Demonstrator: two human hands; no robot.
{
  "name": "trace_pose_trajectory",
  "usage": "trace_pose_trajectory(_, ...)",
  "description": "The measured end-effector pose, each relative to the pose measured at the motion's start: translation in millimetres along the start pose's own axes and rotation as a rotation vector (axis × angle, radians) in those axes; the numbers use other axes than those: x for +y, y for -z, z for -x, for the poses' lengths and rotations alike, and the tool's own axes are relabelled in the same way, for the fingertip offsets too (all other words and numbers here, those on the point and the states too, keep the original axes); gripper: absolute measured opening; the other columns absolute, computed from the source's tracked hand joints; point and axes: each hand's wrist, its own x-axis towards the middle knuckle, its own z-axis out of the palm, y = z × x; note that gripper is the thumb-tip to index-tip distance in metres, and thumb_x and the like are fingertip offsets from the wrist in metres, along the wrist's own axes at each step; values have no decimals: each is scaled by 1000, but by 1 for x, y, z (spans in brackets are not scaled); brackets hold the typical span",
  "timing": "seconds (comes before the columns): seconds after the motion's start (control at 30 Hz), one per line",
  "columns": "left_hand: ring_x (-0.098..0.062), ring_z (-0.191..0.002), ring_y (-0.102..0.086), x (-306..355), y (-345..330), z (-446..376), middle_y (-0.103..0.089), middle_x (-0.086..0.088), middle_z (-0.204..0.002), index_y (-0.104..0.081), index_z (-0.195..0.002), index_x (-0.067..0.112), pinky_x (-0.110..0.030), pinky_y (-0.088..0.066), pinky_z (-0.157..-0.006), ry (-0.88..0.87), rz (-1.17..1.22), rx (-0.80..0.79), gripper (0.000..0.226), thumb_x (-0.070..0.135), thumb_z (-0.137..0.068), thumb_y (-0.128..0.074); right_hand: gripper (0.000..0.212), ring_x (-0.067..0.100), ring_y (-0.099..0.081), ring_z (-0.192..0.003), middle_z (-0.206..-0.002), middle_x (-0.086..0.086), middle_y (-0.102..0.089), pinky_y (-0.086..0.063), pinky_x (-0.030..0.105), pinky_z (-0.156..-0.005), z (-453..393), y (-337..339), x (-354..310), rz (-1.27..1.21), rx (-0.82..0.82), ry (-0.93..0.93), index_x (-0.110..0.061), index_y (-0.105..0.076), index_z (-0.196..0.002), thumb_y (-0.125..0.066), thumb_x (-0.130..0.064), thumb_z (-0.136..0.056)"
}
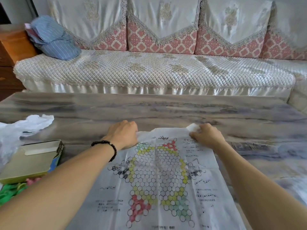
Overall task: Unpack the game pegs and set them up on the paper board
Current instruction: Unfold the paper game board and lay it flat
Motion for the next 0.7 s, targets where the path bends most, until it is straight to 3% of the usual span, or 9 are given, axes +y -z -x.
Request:
trace_pose_trajectory(0.07, -17, -51, -42, 2, 2, -3, -44, 1, -56, -42, -55, 20, -25, -34, -47, 2, 30, -54, 32, 3, -79, -54, 23, 27, -60, -77, -80, 7, -62, -44, 31, -62, 1, 4, 3, -93, -20, 7, -9, -56, -82, -60, -31, -81)
trace_pose_trajectory(0.17, -17, -56, -45, 9, 9, -1, -45, 2, -58, -46, -57, 21, -27, -37, -51, -6, 41, -120, 30, 8, -82, -58, 21, 24, -48, -61, -63, 8, -50, -36, 29, -55, 4, 11, 10, -167, -2, 63, -8, -43, -61, -49, -11, -82)
trace_pose_trajectory(0.27, -18, -79, -55, 21, 15, 4, -58, 0, -84, -60, -89, 16, -32, -48, -74, -55, -108, 54, 5, 11, -88, -59, 30, 26, -47, -61, -58, 7, -48, -35, 29, -52, 1, 10, 16, -116, 72, 99, -11, -40, -58, -43, -9, -88)
trace_pose_trajectory(0.33, -20, -100, -52, 27, 7, 5, -57, -5, -111, -55, -116, 12, -34, -45, -88, -97, -172, 213, 36, -1, -82, -54, 25, 29, -55, -67, -67, 9, -57, -43, 32, -57, -3, 6, 15, -67, 91, 98, -12, -48, -67, -42, -16, -91)
trace_pose_trajectory(0.4, -21, -116, -47, 37, -2, 12, -51, -8, -131, -48, -128, 12, -36, -39, -98, -187, -126, 328, 44, 1, -85, -51, 18, 33, -61, -82, -88, 12, -65, -50, 36, -70, -9, -1, 11, -6, 93, 97, -15, -60, -92, -44, -24, -93)
trace_pose_trajectory(0.5, -21, -133, -38, 50, -22, 33, -44, -6, -145, -47, -132, 18, -39, -26, -113, -303, -24, 229, 36, 31, -100, -40, 23, 33, -59, -90, -100, 13, -66, -49, 40, -79, -17, -8, 5, 54, 141, 115, -18, -59, -108, -41, -26, -96)
trace_pose_trajectory(0.6, -18, -142, -25, 45, -46, 46, -32, 1, -154, -33, -145, 23, -42, -15, -117, -252, 71, 69, 53, 51, -100, -28, 23, 35, -59, -91, -100, 14, -66, -48, 41, -80, -22, -10, 5, 85, 186, 121, -18, -58, -106, -39, -28, -97)
trace_pose_trajectory(0.7, -17, -149, -2, 38, -57, 48, -7, 5, -162, -12, -154, 26, -48, 0, -119, -196, 105, 16, 69, 63, -97, -20, 23, 35, -59, -92, -102, 14, -66, -47, 42, -79, -23, -16, 4, 113, 210, 107, -18, -57, -109, -39, -27, -97)
